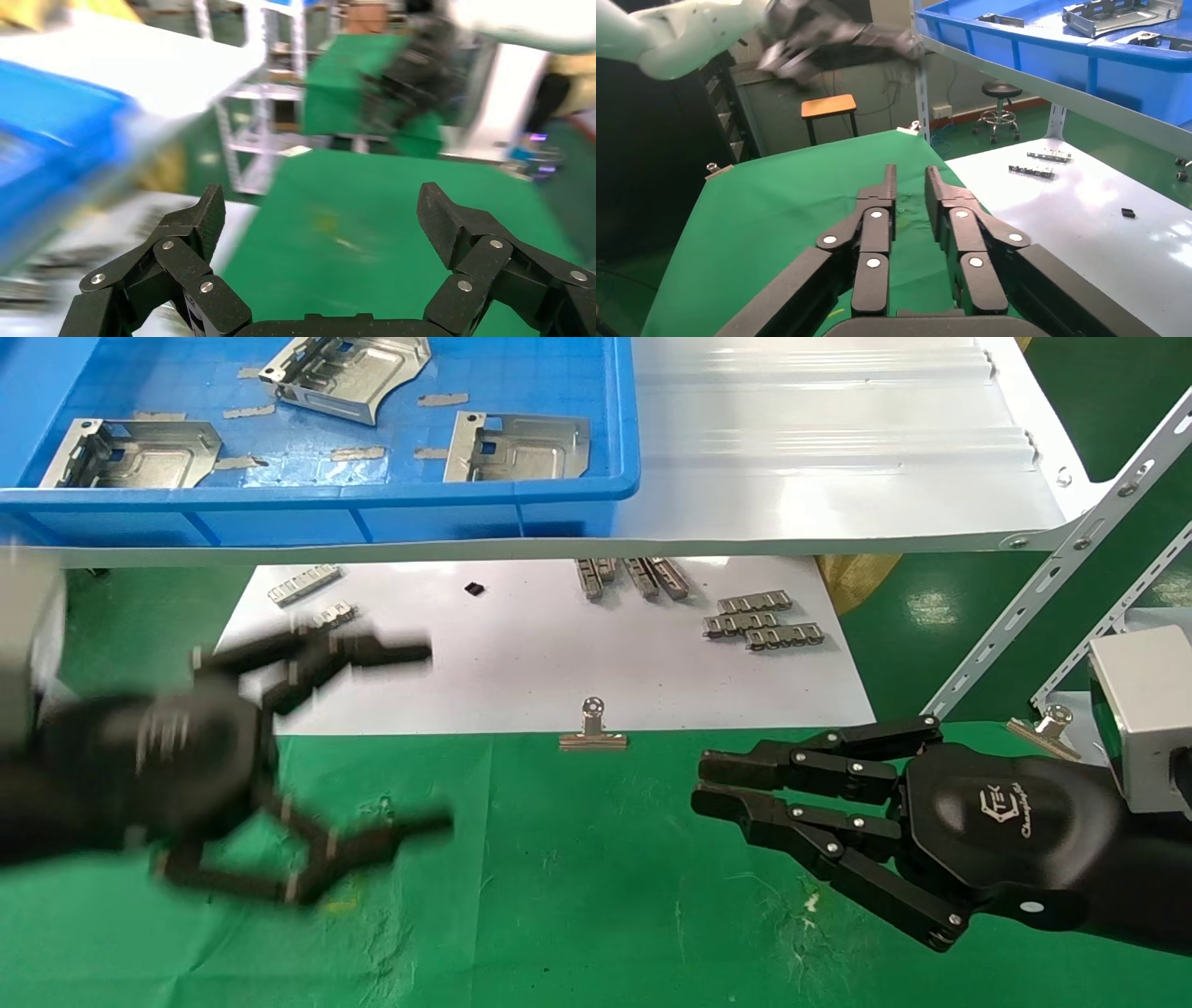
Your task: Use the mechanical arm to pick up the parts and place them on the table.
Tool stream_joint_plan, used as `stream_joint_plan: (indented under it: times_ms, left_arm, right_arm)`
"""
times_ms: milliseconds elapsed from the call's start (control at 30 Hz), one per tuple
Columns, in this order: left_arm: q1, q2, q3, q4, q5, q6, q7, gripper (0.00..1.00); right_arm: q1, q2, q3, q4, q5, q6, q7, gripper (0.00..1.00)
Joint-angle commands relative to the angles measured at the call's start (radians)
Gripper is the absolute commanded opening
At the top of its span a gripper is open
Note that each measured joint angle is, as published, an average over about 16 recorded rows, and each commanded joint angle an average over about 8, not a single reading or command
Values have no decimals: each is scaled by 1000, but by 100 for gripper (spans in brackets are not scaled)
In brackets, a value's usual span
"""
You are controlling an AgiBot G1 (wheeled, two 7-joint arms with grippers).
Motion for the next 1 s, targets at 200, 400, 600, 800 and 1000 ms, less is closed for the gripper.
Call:
stream_joint_plan:
  times_ms: [200, 400, 600, 800, 1000]
  left_arm:
    - [-337, 161, 92, 310, 219, -106, -24, 100]
    - [-545, 316, 161, 684, 396, -301, 43, 100]
    - [-636, 424, 178, 916, 469, -558, 123, 100]
    - [-669, 478, 180, 1031, 487, -702, 167, 38]
    - [-688, 504, 184, 1104, 496, -754, 165, 0]
  right_arm:
    - [0, 0, 0, 0, 0, 0, 0, 0]
    - [0, 0, 0, 0, 0, 0, 0, 0]
    - [0, 0, 0, 0, 0, 0, 0, 0]
    - [0, 0, 0, 0, 0, 0, 0, 0]
    - [0, 0, 0, 0, 0, 0, 0, 0]
